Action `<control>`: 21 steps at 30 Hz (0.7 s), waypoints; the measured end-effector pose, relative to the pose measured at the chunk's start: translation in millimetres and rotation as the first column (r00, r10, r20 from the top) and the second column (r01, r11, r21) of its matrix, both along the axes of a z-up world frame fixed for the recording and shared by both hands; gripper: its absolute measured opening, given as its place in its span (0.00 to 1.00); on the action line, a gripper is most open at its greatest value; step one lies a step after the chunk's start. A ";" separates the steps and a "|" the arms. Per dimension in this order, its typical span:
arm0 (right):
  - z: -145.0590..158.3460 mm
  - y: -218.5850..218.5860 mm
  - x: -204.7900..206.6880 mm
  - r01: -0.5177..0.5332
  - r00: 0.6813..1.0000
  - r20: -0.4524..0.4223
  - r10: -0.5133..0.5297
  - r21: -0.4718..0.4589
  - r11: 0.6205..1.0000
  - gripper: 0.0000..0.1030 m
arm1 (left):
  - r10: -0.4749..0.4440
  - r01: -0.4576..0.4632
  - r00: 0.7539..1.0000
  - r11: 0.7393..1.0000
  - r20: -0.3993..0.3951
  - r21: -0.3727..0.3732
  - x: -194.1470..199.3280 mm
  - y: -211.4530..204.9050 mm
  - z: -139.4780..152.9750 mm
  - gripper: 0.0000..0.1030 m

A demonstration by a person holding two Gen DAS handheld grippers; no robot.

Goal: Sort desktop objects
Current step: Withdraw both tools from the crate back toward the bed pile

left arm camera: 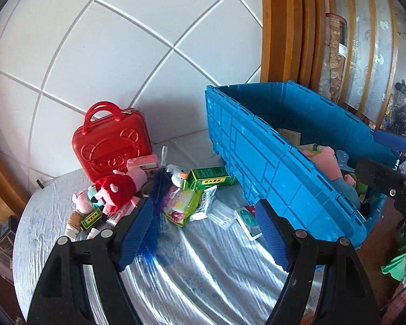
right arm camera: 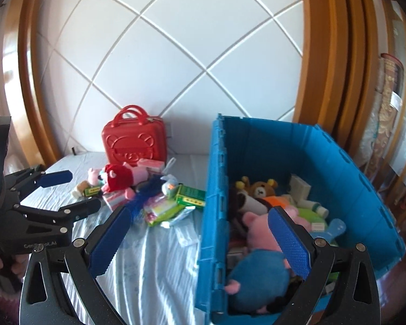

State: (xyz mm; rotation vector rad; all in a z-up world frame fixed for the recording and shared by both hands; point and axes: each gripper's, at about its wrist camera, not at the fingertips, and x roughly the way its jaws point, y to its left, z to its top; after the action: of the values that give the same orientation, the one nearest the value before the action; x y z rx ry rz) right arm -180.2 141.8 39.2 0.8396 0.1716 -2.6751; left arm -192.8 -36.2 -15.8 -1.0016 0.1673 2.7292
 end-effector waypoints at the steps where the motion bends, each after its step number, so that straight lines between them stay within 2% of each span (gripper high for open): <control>1: -0.3 -4.4 0.6 -0.010 1.000 0.001 0.010 0.003 1.000 1.00 | 0.013 -0.013 1.000 1.000 -0.005 -0.004 0.9 -4.5 -0.2 0.75; 8: -7.2 -34.2 -1.8 -0.083 0.996 0.036 0.084 -0.016 0.996 1.00 | 0.074 -0.074 0.997 0.997 -0.013 -0.016 5.5 -38.1 -4.5 0.75; 21: -28.1 -69.5 -18.9 -0.137 0.985 0.106 0.137 -0.005 0.991 1.00 | 0.189 -0.189 0.982 0.982 -0.003 -0.007 2.8 -91.2 -15.4 0.75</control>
State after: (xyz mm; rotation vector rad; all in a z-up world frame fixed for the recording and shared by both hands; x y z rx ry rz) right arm -199.1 72.3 11.0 0.9336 0.1995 -2.4962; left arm -190.1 -127.5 -31.2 -1.0670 0.0868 2.9015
